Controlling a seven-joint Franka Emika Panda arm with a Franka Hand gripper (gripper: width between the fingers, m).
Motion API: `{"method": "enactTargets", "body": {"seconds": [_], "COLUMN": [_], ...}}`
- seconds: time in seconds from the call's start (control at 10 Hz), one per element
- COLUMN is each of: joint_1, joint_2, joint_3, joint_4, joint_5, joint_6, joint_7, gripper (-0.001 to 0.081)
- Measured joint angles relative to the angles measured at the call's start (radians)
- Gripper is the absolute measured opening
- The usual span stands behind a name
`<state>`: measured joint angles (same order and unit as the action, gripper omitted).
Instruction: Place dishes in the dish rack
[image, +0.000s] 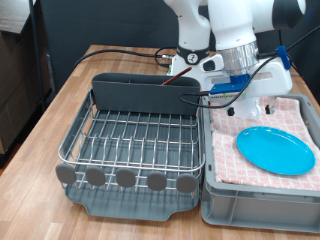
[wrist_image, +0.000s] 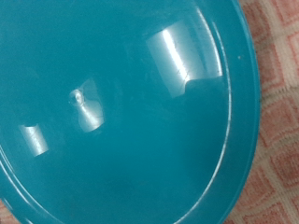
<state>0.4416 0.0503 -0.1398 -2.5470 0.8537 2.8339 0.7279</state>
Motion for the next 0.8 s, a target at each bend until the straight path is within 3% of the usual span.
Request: {"method": "enactTargets", "body": {"seconds": [0.8], "joint_1": [0.000], "joint_2": [0.093], "joint_3": [0.029], "joint_4": [0.051], "joint_5": [0.082], "joint_6": [0.029], "joint_7": [-0.051], "gripper": [0.0803]}}
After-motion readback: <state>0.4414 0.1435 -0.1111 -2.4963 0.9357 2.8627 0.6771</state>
